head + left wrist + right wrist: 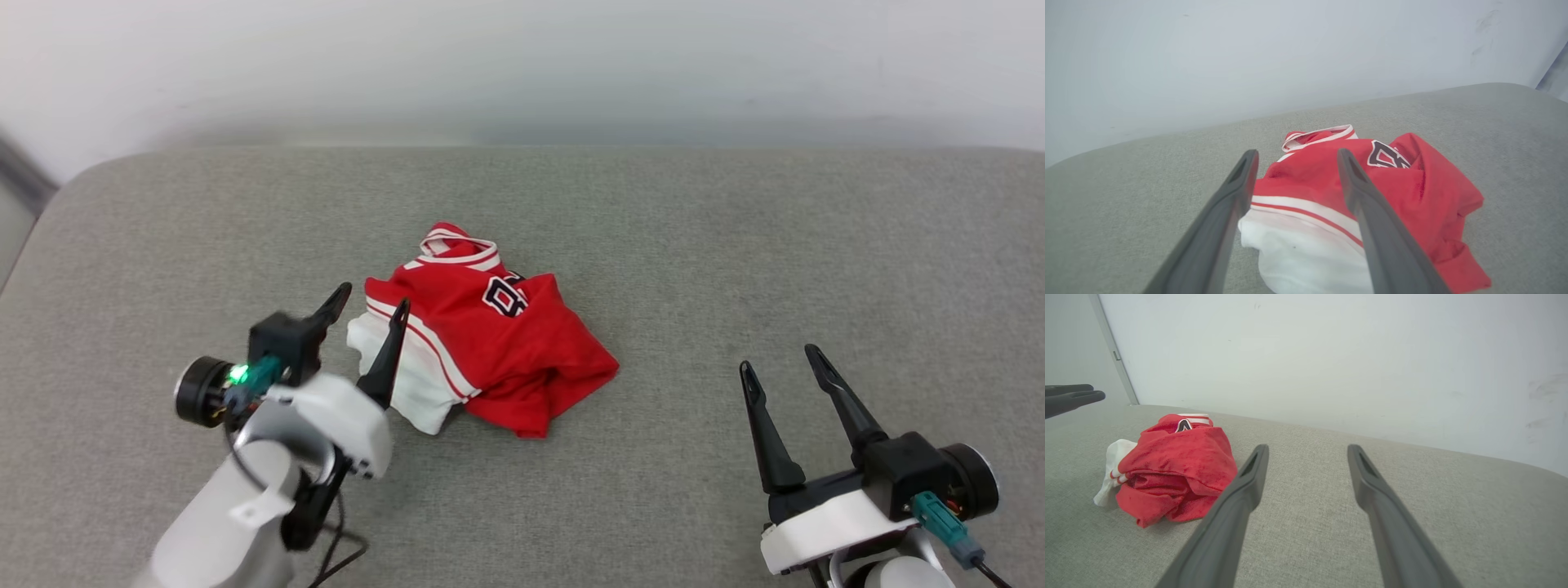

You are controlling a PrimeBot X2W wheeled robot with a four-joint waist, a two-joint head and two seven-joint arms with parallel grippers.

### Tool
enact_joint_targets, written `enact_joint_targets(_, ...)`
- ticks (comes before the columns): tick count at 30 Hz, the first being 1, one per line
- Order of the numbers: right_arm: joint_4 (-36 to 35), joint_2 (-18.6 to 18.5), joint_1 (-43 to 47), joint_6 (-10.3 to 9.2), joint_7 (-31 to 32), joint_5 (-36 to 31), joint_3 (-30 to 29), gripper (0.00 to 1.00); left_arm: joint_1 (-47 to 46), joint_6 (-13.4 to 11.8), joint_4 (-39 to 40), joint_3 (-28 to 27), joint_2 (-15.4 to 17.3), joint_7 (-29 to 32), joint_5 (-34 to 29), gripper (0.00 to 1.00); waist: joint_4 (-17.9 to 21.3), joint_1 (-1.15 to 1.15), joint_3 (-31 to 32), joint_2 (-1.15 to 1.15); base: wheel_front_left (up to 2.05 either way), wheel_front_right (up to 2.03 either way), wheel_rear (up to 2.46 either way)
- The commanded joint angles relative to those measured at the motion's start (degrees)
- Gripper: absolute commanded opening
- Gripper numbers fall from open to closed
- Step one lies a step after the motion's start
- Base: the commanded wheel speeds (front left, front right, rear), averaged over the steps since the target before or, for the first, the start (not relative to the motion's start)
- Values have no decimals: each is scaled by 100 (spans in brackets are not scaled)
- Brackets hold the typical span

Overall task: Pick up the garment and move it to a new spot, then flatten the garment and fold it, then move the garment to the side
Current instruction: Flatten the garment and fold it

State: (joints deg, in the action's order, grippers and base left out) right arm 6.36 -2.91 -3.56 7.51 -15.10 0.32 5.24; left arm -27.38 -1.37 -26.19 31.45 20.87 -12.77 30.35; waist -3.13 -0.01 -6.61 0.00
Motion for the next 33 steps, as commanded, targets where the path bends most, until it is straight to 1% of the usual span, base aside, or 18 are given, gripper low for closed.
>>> enact_joint_targets(1, -47, 5, 35, -3, -9, -50, 7, 100, 216, -144, 172, -33, 149, -131, -197, 100, -77, 1, 57, 0, 0, 0, 0)
enact_joint_targets(2, -47, 5, 35, -3, -9, -50, 7, 100, 216, -144, 172, -33, 149, -131, -197, 100, -77, 1, 57, 0, 0, 0, 0)
enact_joint_targets(3, -67, 5, 42, -3, -9, -81, 30, 100, 334, -239, 374, -70, 228, -193, -340, 100, -109, 1, 66, 0, 0, 0, 0)
enact_joint_targets(6, -127, -14, 4, -4, 28, -193, 103, 100, 771, -342, 1259, -294, 292, -247, -648, 100, -271, 1, 61, 0, 0, 0, 0)
enact_joint_targets(8, -186, -156, -129, -4, 222, -109, 290, 100, 1188, -439, 1824, -488, 258, -242, -795, 100, -393, 1, 48, 0, 0, 0, 0)
enact_joint_targets(11, -294, -615, -418, -4, 863, 95, 810, 100, 1616, -485, 2404, -735, 125, -241, -958, 100, -597, 1, 4, 0, 0, 0, 0)
enact_joint_targets(12, -422, -975, -701, -4, 1369, 310, 1216, 100, 1814, -445, 2596, -814, 14, -241, -1047, 100, -757, 1, -24, 0, 0, 0, 0)
enact_joint_targets(16, -619, -1696, -1464, -3, 2619, 875, 2178, 100, 1981, -270, 2653, -891, -183, -242, -1192, 100, -1075, 1, -95, 0, 0, 0, 0)
enact_joint_targets(19, -597, -2096, -2096, -4, 3550, 1417, 2806, 100, 1986, -123, 2613, -911, -348, -243, -1292, 100, -1288, 1, -151, 0, 0, 0, 0)
enact_joint_targets(23, -279, -2354, -2797, -4, 4656, 2091, 3380, 100, 1995, 33, 2531, -991, -537, -243, -1401, 100, -1548, 1, -199, 0, 0, 0, 0)
enact_joint_targets(26, 204, -2543, -3129, -5, 5337, 2261, 3698, 100, 1982, 156, 2472, -1028, -675, -243, -1470, 100, -1737, 1, -245, 0, 0, 0, 0)
enact_joint_targets(29, 631, -2638, -3399, -4, 5629, 2319, 3877, 100, 1958, 256, 2425, -1092, -793, -244, -1527, 100, -1925, 1, -314, 0, 0, 0, 0)
enact_joint_targets(33, 1161, -2683, -3520, -4, 5572, 2265, 4035, 100, 1953, 380, 2362, -1181, -911, -244, -1608, 100, -2103, 1, -397, 0, 0, 0, 0)
